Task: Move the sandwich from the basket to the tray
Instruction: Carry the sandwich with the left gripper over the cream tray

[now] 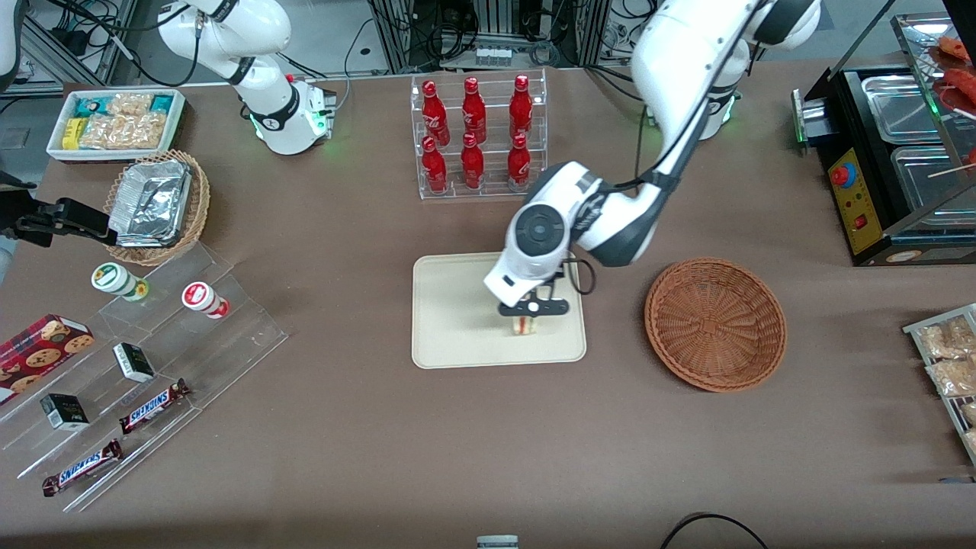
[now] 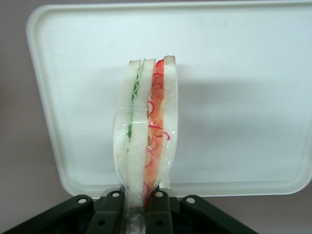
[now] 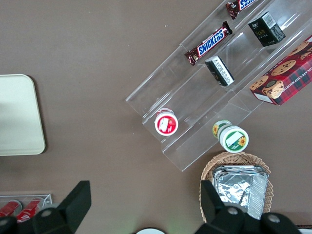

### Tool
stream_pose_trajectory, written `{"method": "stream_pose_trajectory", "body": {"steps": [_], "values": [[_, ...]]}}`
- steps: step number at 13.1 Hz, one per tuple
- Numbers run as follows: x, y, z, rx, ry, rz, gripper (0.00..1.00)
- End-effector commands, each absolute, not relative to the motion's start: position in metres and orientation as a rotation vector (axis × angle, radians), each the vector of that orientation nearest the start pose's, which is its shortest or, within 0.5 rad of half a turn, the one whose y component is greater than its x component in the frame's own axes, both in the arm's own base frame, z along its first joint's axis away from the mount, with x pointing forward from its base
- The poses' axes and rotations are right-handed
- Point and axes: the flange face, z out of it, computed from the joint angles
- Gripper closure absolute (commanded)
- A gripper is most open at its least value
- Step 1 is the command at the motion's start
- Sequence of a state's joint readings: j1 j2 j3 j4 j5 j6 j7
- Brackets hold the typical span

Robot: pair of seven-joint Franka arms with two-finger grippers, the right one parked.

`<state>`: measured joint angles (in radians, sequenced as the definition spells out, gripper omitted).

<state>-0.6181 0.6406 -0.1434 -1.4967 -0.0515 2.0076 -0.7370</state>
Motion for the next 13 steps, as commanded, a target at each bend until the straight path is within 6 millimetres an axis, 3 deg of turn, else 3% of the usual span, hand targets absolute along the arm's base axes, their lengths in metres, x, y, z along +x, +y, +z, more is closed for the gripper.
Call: {"method": "stream_pose_trajectory", "body": {"steps": [1,9,13], "values": [[0.517,-0.497,0.287,-3.151,-0.126,0.270,1.00],[0.510,-0.515,0.266,-3.089,-0.344,0.241,1.00],[0.505,-0.519,0.255,-3.055,-0.359,0.205,1.00]]}}
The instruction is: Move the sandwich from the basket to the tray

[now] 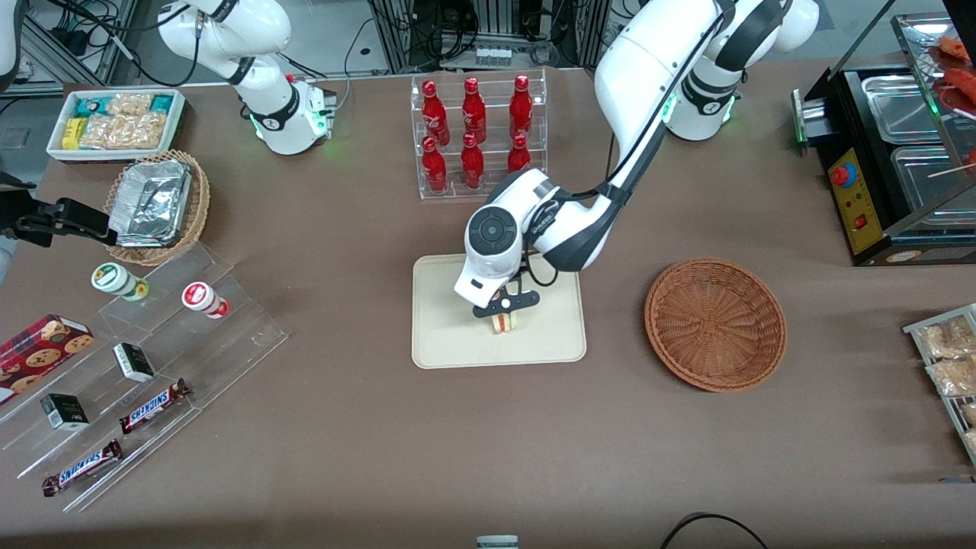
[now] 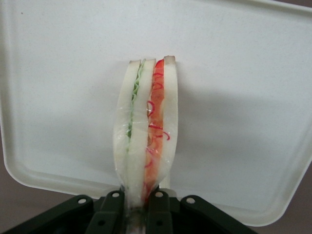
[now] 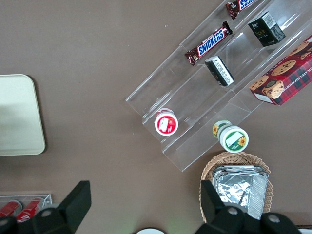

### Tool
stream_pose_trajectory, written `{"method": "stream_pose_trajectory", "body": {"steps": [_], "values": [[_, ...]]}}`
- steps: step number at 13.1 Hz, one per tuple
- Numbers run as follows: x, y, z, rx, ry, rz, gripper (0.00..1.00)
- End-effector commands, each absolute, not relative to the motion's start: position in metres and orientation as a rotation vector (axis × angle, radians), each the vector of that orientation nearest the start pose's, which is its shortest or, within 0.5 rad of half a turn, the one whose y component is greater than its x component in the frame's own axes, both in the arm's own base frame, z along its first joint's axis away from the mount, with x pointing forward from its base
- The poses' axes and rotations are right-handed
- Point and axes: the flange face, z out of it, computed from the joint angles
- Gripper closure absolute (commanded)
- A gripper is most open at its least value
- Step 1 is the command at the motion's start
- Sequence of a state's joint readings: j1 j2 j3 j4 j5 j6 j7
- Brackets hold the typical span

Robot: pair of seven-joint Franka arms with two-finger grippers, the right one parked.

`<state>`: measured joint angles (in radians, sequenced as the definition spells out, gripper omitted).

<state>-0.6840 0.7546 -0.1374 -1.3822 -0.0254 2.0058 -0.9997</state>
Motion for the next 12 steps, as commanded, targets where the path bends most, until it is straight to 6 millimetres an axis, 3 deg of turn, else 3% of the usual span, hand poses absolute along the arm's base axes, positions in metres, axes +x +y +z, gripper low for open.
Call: {"method": "stream_pose_trajectory", "body": {"steps": [1,2,3,4,8,12], "values": [[0.504,-0.519,0.252,-3.043,-0.376,0.196,1.00],[0.504,-0.519,0.250,-3.038,-0.377,0.194,0.84],[0.505,-0.518,0.248,-3.037,-0.377,0.195,0.22],[0.506,-0.519,0.250,-3.049,-0.379,0.183,0.00],[0.511,-0.519,0.265,-3.070,-0.395,0.164,0.00],[0.522,-0.515,0.337,-3.085,-0.392,0.156,0.00]]}}
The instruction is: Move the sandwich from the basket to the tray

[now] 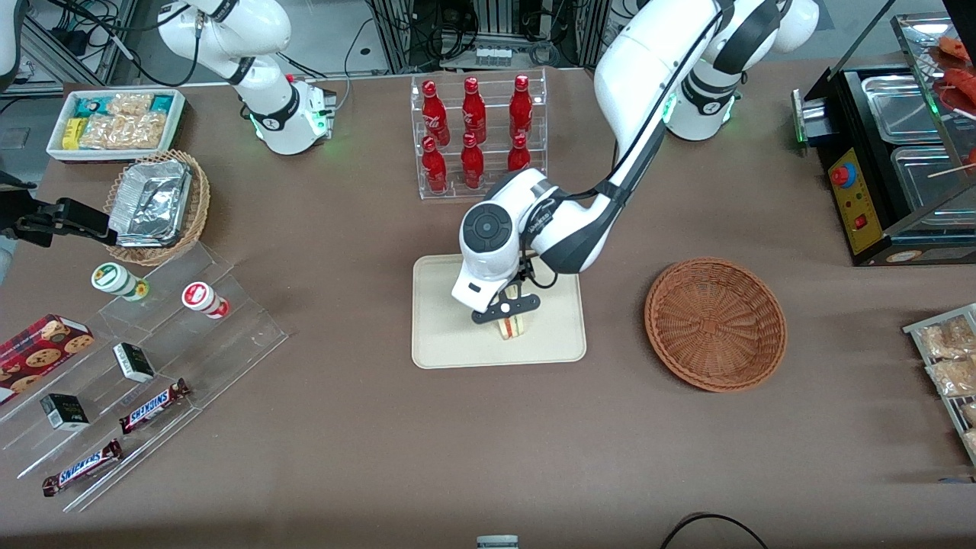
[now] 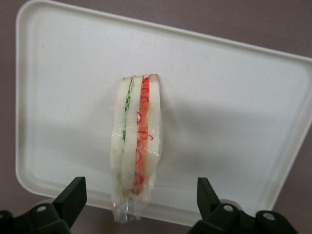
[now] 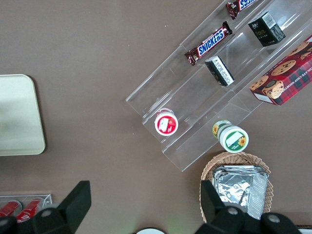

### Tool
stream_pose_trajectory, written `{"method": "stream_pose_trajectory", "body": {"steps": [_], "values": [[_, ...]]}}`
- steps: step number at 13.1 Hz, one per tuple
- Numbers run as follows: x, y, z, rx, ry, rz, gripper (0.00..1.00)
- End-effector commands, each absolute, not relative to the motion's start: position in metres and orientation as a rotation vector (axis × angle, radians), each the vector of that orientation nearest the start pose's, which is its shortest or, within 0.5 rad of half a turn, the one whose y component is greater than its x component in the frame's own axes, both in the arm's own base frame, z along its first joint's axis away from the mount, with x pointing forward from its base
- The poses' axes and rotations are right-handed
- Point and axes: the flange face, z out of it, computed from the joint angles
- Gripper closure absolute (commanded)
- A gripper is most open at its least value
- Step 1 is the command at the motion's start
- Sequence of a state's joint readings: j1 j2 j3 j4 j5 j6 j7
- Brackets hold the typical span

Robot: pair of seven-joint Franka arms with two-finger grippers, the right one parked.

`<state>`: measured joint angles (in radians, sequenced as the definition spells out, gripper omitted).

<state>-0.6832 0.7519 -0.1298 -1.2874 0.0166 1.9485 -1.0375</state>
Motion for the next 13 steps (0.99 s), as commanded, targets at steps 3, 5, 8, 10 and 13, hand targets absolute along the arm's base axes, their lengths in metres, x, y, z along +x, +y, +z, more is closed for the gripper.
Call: {"method": "stream_pose_trajectory", "body": {"steps": [3,5,8,10,13], "values": [[0.534,-0.485,0.388,-3.096,-0.210,0.154,0.00],[0.546,-0.452,0.406,-3.069,-0.141,0.212,0.00],[0.569,-0.387,0.436,-3.037,-0.255,0.219,0.00],[0.584,-0.349,0.440,-3.015,-0.320,0.238,0.00],[0.594,-0.276,0.460,-3.031,-0.199,0.270,0.00]]}}
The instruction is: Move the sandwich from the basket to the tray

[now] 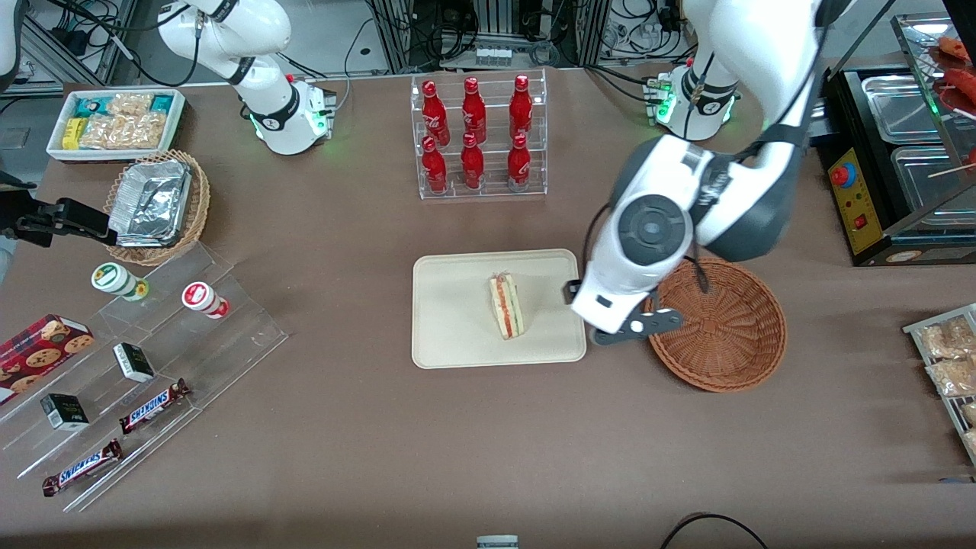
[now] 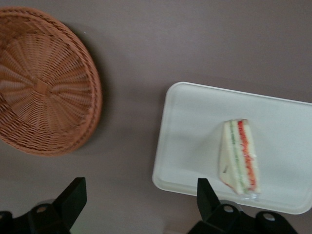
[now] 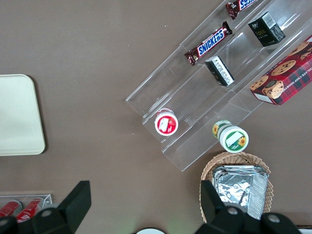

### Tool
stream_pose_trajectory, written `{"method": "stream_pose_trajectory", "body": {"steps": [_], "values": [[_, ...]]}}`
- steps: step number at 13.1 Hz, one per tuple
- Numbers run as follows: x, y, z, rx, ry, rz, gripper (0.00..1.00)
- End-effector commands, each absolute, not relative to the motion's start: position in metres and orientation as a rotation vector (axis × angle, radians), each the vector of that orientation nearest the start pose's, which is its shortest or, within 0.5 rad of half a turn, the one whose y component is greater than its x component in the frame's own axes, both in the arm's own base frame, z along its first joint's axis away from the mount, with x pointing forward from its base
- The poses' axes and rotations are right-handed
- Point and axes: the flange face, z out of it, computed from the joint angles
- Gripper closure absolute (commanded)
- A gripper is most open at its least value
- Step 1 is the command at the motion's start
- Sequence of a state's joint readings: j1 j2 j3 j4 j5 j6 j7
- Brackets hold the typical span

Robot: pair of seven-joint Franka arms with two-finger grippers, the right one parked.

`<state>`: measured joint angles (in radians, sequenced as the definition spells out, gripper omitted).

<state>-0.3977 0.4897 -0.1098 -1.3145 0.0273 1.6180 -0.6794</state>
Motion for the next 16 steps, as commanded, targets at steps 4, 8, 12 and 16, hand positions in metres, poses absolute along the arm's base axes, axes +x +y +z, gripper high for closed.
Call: {"method": "stream_pose_trajectory", "body": {"steps": [4,8,12,16], "values": [[0.586,-0.202,0.486,-3.065,0.002,0.280,0.00],[0.585,-0.143,0.509,-3.087,0.105,0.289,0.00],[0.553,-0.080,0.549,-3.119,0.309,0.296,0.00],[0.532,-0.043,0.587,-3.122,0.385,0.287,0.00]]}}
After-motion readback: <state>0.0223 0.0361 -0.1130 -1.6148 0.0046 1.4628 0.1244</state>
